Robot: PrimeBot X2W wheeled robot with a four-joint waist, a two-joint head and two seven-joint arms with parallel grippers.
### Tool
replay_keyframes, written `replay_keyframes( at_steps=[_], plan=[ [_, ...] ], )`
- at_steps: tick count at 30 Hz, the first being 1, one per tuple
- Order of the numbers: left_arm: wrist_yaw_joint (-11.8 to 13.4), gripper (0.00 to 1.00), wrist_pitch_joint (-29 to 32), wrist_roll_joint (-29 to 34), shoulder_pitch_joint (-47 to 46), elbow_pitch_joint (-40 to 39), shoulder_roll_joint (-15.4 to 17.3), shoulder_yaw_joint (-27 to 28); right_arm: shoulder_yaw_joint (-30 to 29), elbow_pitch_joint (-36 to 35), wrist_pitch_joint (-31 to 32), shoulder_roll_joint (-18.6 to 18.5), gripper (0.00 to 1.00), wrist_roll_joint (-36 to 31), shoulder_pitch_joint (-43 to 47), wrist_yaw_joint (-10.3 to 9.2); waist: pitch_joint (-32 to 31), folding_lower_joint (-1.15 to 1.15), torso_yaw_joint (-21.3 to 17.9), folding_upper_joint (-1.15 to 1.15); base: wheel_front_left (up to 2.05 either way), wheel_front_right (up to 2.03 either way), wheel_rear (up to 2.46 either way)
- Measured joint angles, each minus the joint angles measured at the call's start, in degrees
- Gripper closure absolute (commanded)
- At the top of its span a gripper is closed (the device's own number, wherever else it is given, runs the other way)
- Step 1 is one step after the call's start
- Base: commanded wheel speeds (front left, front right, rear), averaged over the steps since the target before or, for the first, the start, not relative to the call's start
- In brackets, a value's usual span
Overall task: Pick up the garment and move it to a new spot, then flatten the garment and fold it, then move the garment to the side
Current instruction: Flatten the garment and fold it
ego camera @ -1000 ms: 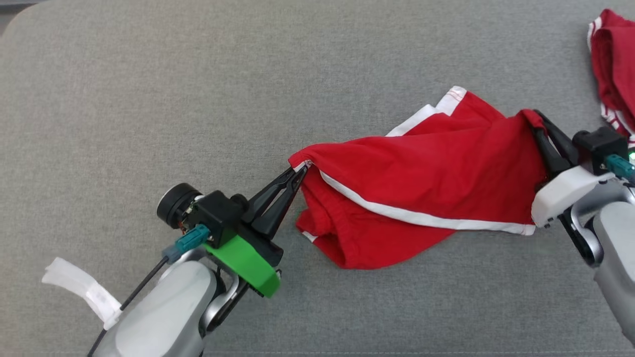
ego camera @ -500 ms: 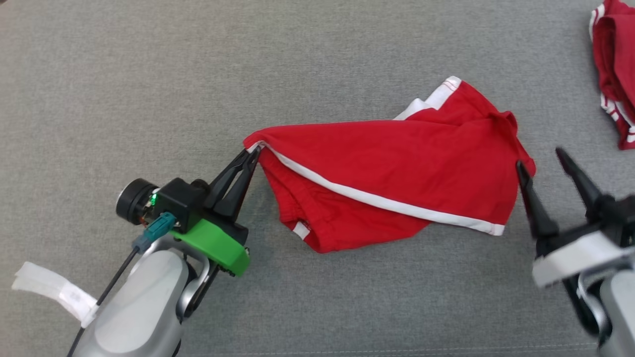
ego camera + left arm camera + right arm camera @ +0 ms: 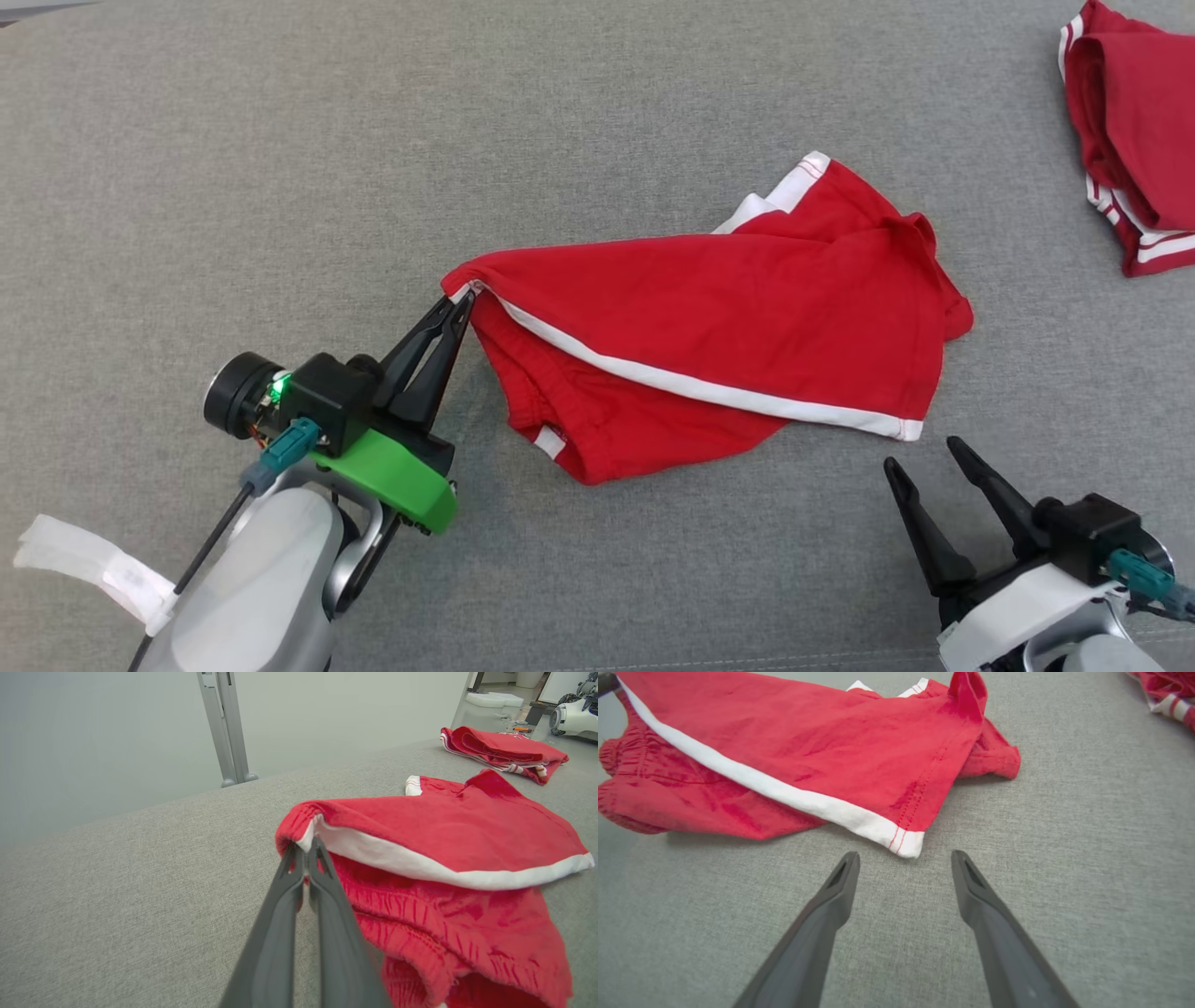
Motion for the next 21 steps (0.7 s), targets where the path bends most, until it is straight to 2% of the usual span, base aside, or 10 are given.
replay_keyframes(
  at_steps=[6, 7, 8, 10, 11, 12, 21],
  plan=[
    [-0.2, 1.00, 0.0, 0.3, 0.0, -0.4, -0.4, -0.5, 1.5, 3.9, 0.0, -0.7, 0.01, 0.7, -2.8, 0.00, 0.4, 0.00, 1.2, 0.00, 0.00, 0.00, 0.00],
    [-0.2, 1.00, 0.0, 0.3, 0.0, -0.4, -0.4, -0.5, 1.7, 4.4, 0.0, -0.8, 0.05, 0.9, -3.2, 0.00, 0.5, 0.00, 1.5, 0.00, 0.00, 0.00, 0.00],
    [-0.2, 1.00, 0.0, 0.3, 0.0, -0.3, -0.4, -0.5, 2.2, 4.9, 0.0, -1.0, 0.20, 0.9, -3.6, 0.00, 0.6, 0.00, 1.7, 0.00, 0.00, 0.00, 0.00],
    [-0.2, 1.00, 0.0, 0.3, 0.0, -0.3, -0.4, -0.4, 2.5, 5.2, 0.0, -1.2, 0.56, 0.9, -4.2, 0.00, 0.9, 0.00, 1.9, 0.00, 0.00, 0.00, 0.00],
    [-0.2, 1.00, 0.0, 0.3, 0.0, -0.3, -0.4, -0.4, 2.6, 5.2, 0.0, -1.2, 0.66, 0.9, -4.5, 0.00, 1.0, 0.00, 2.1, 0.00, 0.00, 0.00, 0.00],
    [-0.2, 1.00, 0.0, 0.3, 0.0, -0.3, -0.4, -0.4, 2.7, 5.1, 0.0, -1.2, 1.00, 0.9, -4.6, 0.00, 1.1, 0.00, 2.1, 0.00, 0.00, 0.00, 0.00],
    [-0.2, 1.00, 0.0, 0.8, 0.4, -0.8, 0.4, 0.0, 3.1, 0.9, 0.0, -1.6, 1.00, 0.1, -4.9, 0.00, 1.2, 0.00, 1.0, 0.00, 0.00, 0.00, 0.00]
  ],
)
